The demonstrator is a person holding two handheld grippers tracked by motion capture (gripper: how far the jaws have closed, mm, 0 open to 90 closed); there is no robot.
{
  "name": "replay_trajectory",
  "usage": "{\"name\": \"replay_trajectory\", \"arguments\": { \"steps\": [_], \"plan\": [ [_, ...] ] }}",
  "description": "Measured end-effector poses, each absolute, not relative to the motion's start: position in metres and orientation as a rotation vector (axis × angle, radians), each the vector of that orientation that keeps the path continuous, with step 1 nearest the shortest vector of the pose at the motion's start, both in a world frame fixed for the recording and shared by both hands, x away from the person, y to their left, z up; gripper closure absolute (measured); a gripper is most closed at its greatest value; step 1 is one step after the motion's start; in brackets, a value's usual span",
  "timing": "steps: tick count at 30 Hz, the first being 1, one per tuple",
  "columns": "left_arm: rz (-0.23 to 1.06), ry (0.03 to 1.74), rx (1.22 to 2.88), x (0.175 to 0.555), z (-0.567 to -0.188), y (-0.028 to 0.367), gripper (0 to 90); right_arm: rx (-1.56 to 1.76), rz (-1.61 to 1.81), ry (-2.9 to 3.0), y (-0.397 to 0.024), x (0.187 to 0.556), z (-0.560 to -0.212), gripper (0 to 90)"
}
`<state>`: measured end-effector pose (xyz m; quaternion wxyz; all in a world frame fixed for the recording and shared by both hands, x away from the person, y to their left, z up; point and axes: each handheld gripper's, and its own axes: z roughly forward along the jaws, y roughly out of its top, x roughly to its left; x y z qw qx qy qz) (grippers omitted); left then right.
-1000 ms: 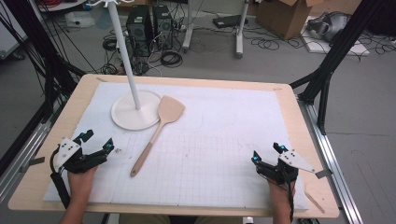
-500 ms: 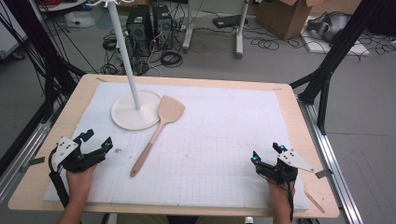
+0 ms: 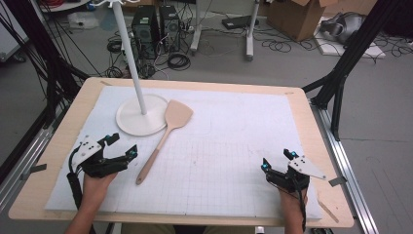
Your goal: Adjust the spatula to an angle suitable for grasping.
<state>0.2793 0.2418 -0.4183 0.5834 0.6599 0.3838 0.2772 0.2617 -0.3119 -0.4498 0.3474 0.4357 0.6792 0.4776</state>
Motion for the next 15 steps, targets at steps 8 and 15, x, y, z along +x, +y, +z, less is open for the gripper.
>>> {"name": "replay_trajectory", "arguments": {
  "steps": [8, 15],
  "plan": [
    [0.595, 0.871, 1.650, 0.287, -0.423, 0.213, 20.6, 1.131, 1.235, 1.762, -0.312, 0.262, -0.450, 14.7],
    [0.554, 0.875, 1.734, 0.303, -0.429, 0.194, 25.3, 1.132, 1.229, 1.761, -0.311, 0.261, -0.450, 14.7]
  ]
}}
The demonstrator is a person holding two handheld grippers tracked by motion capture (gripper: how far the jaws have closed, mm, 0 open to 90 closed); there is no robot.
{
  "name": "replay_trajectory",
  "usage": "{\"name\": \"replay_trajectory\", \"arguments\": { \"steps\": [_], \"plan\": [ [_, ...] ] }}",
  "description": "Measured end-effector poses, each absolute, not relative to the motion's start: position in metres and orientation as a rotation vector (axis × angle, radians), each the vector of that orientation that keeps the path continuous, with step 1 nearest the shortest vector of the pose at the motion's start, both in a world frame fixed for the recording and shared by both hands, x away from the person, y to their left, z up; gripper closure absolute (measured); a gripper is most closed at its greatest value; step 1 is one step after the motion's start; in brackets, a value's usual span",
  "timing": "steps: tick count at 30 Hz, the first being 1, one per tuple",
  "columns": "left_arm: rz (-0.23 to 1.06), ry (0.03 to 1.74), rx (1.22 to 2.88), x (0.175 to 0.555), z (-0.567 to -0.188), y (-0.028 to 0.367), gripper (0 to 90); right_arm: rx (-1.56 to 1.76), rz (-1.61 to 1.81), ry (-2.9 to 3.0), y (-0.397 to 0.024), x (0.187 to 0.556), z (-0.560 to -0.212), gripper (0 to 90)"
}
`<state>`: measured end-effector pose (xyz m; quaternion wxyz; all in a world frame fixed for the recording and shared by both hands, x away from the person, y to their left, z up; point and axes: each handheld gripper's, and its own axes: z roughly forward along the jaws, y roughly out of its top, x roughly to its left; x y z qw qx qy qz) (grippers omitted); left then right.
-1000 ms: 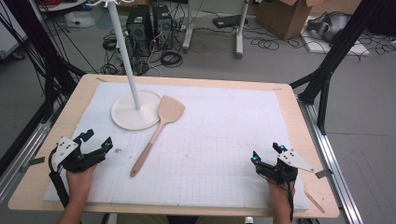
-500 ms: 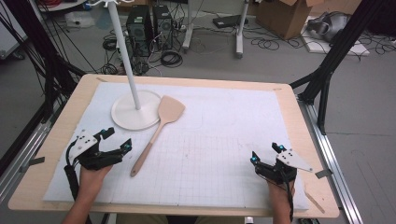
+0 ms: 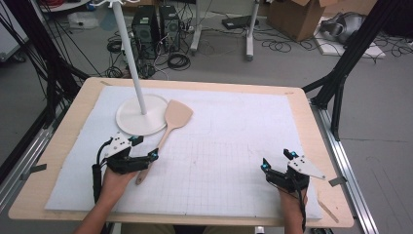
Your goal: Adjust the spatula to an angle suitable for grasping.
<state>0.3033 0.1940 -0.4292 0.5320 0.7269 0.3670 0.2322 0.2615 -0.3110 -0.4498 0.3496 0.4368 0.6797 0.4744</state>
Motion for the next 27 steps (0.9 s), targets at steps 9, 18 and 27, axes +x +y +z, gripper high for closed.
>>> {"name": "replay_trajectory", "arguments": {
  "steps": [9, 18, 27],
  "plan": [
    [0.516, 0.920, 1.833, 0.319, -0.442, 0.188, 32.0, 1.123, 1.227, 1.762, -0.311, 0.262, -0.450, 14.7],
    [0.499, 0.956, 1.930, 0.325, -0.449, 0.180, 41.3, 1.124, 1.227, 1.763, -0.311, 0.262, -0.450, 14.7],
    [0.504, 0.925, 2.042, 0.328, -0.450, 0.171, 55.9, 1.123, 1.221, 1.768, -0.310, 0.262, -0.450, 14.8]
  ]
}}
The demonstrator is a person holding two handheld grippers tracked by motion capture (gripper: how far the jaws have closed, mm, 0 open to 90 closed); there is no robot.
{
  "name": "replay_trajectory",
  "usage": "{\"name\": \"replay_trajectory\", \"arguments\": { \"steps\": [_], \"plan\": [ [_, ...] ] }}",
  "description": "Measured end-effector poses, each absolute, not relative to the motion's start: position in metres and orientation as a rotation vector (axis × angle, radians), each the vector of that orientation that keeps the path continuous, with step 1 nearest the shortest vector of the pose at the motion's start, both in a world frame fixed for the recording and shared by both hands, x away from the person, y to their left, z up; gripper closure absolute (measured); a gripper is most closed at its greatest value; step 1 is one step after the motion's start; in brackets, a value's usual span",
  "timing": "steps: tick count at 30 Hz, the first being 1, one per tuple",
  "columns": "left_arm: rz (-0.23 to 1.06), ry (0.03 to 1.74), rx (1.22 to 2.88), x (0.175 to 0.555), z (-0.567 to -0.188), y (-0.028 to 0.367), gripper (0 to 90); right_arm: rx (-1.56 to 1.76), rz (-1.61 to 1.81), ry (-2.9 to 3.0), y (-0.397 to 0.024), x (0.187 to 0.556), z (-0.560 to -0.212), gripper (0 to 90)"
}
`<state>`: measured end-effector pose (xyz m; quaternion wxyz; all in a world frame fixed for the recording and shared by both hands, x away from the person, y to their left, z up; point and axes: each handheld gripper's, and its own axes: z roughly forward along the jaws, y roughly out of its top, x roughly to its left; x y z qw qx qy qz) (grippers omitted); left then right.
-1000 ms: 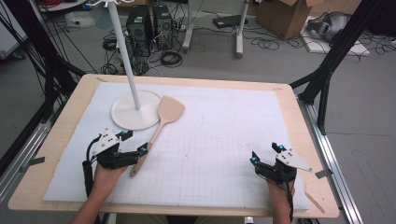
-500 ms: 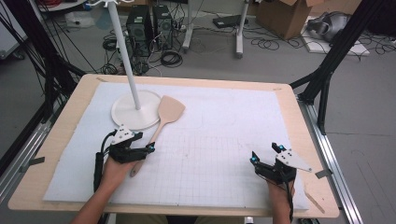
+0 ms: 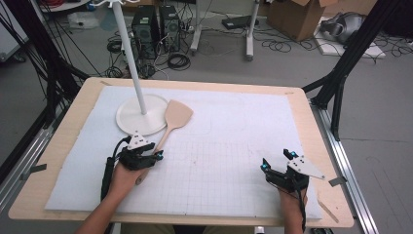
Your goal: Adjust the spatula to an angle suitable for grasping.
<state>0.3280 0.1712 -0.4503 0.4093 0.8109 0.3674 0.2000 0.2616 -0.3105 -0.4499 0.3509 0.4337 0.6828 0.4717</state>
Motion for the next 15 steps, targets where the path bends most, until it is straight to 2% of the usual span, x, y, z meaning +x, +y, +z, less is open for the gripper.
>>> {"name": "replay_trajectory", "arguments": {
  "steps": [5, 15],
  "plan": [
    [0.511, 0.950, 2.051, 0.3290, -0.4508, 0.1698, 64.4, 1.120, 1.218, 1.770, -0.3106, 0.2616, -0.4498, 14.8],
    [0.539, 1.029, 2.031, 0.3276, -0.4496, 0.1654, 69.8, 1.120, 1.221, 1.769, -0.3101, 0.2617, -0.4499, 14.8]
  ]
}}
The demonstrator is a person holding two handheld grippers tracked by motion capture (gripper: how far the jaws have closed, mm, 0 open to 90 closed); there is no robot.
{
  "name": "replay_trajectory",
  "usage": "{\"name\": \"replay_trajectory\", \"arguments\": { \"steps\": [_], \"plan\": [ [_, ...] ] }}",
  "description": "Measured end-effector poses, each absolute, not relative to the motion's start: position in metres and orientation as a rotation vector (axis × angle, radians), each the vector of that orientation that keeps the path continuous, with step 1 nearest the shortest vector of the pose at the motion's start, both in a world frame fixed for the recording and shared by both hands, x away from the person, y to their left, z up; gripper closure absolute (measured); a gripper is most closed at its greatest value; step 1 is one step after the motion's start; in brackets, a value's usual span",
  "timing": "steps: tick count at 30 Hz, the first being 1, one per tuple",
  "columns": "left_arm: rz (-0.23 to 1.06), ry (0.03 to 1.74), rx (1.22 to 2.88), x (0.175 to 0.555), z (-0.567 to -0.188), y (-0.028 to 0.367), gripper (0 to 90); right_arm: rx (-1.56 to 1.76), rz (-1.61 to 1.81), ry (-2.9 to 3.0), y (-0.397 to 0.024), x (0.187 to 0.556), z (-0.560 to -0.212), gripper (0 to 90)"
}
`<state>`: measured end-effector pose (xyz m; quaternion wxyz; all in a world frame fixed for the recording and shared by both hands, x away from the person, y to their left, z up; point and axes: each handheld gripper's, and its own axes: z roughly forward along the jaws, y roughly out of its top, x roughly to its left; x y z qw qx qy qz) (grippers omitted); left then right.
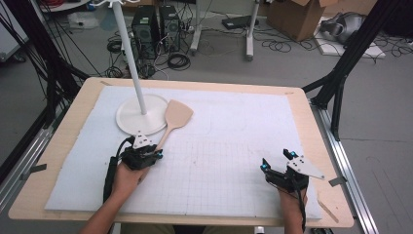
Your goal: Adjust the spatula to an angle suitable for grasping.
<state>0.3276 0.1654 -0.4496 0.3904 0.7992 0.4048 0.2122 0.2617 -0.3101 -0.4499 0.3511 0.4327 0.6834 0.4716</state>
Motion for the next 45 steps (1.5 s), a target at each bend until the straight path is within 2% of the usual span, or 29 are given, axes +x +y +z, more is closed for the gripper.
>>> {"name": "replay_trajectory", "arguments": {
  "steps": [3, 12, 29, 45],
  "plan": [
    [0.528, 1.052, 2.000, 0.329, -0.450, 0.170, 72.5, 1.118, 1.220, 1.769, -0.310, 0.262, -0.450, 14.8],
    [0.502, 0.894, 2.068, 0.323, -0.448, 0.163, 73.5, 1.120, 1.220, 1.768, -0.310, 0.262, -0.450, 14.8],
    [0.346, 0.705, 2.053, 0.323, -0.439, 0.169, 74.4, 1.133, 1.230, 1.763, -0.311, 0.261, -0.450, 14.8],
    [0.241, 0.498, 2.126, 0.323, -0.436, 0.158, 75.0, 1.136, 1.235, 1.761, -0.311, 0.262, -0.450, 14.7]
  ]
}}
